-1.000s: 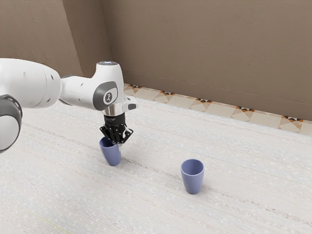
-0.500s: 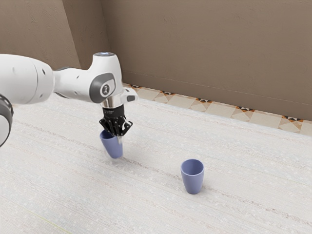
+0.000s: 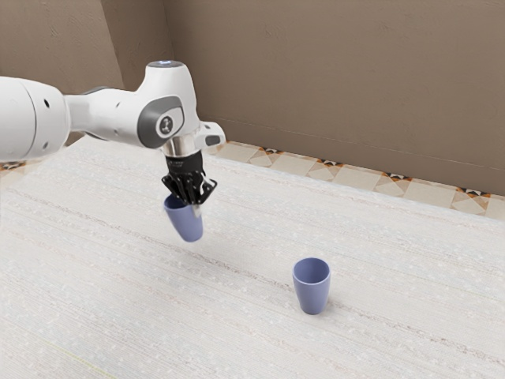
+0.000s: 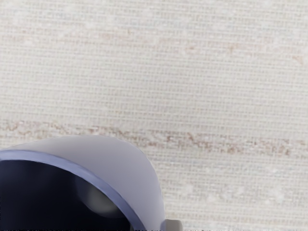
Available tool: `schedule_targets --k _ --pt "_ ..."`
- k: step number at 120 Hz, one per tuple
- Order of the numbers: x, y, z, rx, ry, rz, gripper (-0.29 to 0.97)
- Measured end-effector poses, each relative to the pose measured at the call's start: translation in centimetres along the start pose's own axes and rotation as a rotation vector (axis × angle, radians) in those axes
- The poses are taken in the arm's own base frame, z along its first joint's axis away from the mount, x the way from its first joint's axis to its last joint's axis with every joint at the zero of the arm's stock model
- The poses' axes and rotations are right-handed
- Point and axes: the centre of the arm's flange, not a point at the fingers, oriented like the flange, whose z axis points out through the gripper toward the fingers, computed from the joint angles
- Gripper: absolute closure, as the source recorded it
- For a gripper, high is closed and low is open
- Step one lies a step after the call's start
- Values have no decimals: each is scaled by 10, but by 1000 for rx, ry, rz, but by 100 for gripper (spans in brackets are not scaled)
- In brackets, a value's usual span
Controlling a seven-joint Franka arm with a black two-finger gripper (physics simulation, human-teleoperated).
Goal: Place the left cup onto the right cup
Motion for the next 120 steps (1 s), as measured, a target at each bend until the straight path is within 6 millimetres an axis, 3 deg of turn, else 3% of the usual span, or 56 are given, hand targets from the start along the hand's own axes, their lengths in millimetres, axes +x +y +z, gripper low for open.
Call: schedule_targets --k 31,71,120 --pt "-13 19 -30 5 13 47 78" --pt "-32 47 -54 10 20 111 78" --pt "-47 96 -59 13 17 202 78"
